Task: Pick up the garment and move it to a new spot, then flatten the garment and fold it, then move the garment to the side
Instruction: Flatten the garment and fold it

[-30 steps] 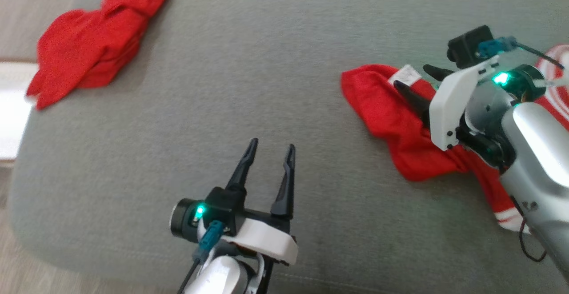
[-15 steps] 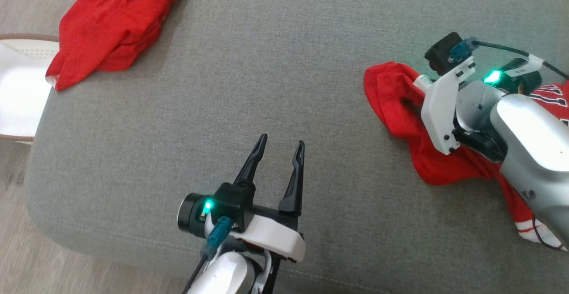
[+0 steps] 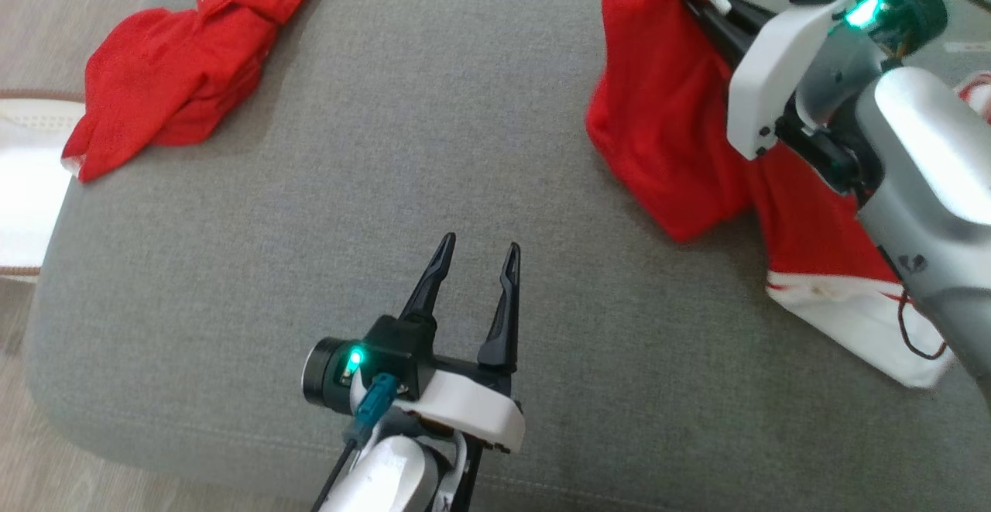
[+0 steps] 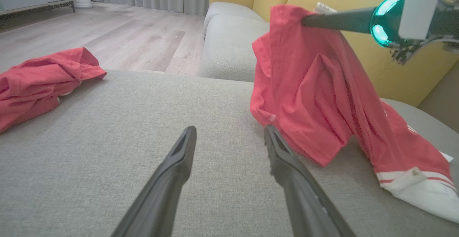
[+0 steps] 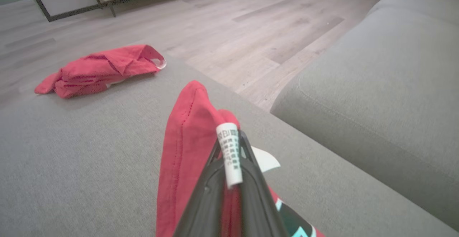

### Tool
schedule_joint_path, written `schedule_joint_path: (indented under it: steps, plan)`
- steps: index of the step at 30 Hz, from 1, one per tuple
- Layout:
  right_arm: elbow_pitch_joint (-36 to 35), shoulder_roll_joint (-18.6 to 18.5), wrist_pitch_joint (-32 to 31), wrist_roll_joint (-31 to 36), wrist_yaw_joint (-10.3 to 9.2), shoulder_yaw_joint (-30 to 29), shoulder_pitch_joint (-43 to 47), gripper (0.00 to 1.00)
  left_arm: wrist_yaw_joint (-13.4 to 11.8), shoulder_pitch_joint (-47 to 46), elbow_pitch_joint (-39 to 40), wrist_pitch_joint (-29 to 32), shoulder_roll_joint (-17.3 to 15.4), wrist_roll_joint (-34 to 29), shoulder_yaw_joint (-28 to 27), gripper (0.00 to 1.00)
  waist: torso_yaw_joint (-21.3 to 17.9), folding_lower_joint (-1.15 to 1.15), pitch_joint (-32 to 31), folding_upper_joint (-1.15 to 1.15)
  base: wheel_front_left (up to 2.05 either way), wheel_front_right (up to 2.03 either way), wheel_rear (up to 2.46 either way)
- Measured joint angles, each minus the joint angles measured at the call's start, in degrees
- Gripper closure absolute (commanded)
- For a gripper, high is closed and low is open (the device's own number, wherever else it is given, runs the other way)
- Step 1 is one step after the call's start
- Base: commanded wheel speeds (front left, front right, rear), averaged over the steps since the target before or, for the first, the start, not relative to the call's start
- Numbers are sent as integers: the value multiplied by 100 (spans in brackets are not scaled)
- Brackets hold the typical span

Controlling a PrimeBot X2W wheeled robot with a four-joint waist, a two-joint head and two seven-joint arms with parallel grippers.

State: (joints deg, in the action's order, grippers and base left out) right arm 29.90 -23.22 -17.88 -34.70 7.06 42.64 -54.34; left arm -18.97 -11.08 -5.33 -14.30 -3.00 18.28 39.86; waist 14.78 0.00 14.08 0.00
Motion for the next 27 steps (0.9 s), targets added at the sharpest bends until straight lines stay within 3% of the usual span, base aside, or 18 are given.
schedule_joint_path:
  steps: [7, 13, 19, 20, 21, 27]
  plan:
    - [-955, 18, 74, -31, 0, 194, 122, 100, 32, 49, -2, 0, 0, -7, -79, 0, -94, 0, -173, 0, 0, 0, 0]
    - [-2137, -163, -524, -215, 0, 947, 1358, 100, 30, 223, 14, 0, 0, -71, -344, 0, -239, 0, -256, 0, 0, 0, 0]
    - [-2295, -347, -797, -263, 0, 1098, 2281, 100, 32, 280, 122, 0, 0, -108, -526, 0, -312, 0, -259, 0, 0, 0, 0]
    - [-2305, -338, -836, -263, 0, 1105, 2337, 46, 32, 281, 129, 0, -1, -119, -552, 0, -322, 0, -265, 0, 0, 0, 0]
    - [-2316, -331, -870, -265, 0, 1128, 2374, 0, 32, 282, 130, 0, -1, -158, -557, 0, -332, 0, -271, 0, 0, 0, 0]
    - [-2594, -400, -1016, -415, 0, 1136, 2572, 0, 36, 373, 136, 0, 0, -213, -647, 0, -431, 0, -320, 0, 0, 0, 0]
